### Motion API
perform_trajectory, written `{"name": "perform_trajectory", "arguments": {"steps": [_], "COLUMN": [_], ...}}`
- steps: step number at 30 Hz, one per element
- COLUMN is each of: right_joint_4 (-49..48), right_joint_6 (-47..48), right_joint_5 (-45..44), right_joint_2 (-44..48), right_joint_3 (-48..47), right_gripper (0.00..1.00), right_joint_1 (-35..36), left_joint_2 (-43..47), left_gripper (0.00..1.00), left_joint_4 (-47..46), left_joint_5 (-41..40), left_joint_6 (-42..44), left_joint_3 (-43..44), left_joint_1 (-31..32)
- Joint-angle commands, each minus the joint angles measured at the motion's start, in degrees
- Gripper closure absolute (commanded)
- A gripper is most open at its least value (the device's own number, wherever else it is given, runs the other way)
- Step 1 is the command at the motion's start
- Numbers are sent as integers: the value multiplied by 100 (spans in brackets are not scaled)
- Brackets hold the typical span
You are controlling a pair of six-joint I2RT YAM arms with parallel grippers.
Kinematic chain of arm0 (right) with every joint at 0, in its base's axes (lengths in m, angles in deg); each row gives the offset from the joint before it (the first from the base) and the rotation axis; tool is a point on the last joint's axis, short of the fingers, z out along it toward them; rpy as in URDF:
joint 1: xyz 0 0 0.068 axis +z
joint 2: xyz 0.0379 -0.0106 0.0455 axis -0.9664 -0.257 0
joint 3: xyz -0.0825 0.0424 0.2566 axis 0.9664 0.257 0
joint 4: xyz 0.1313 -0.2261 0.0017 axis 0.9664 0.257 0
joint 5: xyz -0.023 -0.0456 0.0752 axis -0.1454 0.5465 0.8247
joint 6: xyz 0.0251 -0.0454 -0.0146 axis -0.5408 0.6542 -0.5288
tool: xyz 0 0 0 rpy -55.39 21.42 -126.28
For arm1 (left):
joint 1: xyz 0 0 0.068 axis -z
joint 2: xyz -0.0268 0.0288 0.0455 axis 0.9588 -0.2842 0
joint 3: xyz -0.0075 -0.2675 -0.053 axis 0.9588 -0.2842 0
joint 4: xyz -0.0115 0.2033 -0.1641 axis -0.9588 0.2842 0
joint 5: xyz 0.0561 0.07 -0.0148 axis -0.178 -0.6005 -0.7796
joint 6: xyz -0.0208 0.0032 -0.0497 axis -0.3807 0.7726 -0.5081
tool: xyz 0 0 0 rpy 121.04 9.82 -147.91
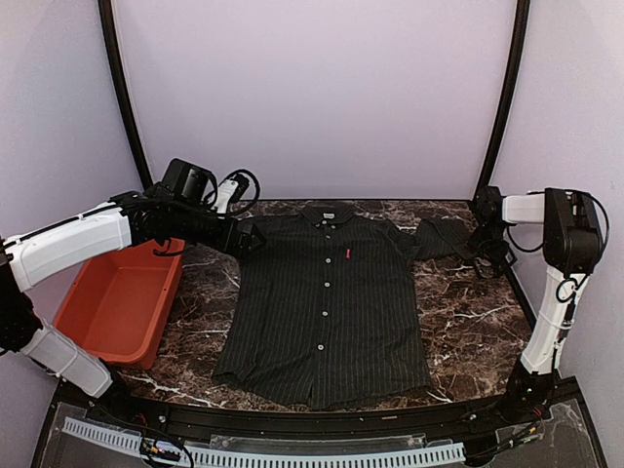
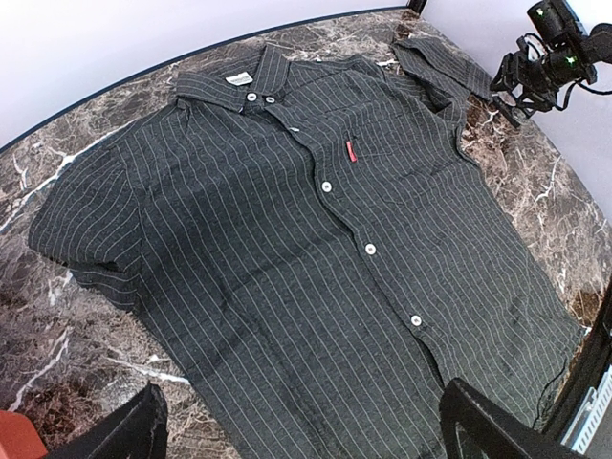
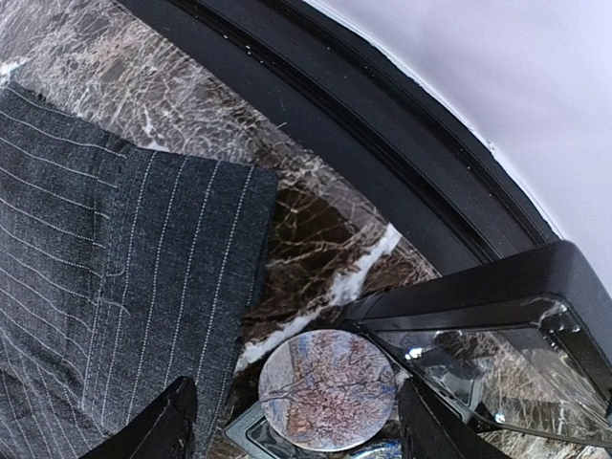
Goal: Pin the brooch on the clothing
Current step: Pick up the brooch from the brooch box.
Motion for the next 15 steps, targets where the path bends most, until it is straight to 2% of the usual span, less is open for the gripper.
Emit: {"name": "perform_trajectory", "arguments": {"steps": [1,15], "right_joint_4": [-82,-32], "right_joint_6": [-19,-81], "right_joint_5": [-20,49], "right_joint_2": [-61,-184], "right_joint_3": [-141,-142], "right_gripper": [32,34], "right_joint_1": [-9,-11], "left_joint_2": [-12,-15], "left_gripper": [1,1], "left_joint_4": [-29,-29], "left_joint_5": [-44,-56], "left_joint_6": [27,21], "left_joint_3": [-103,-103], "left_joint_1": [-7,-7]}}
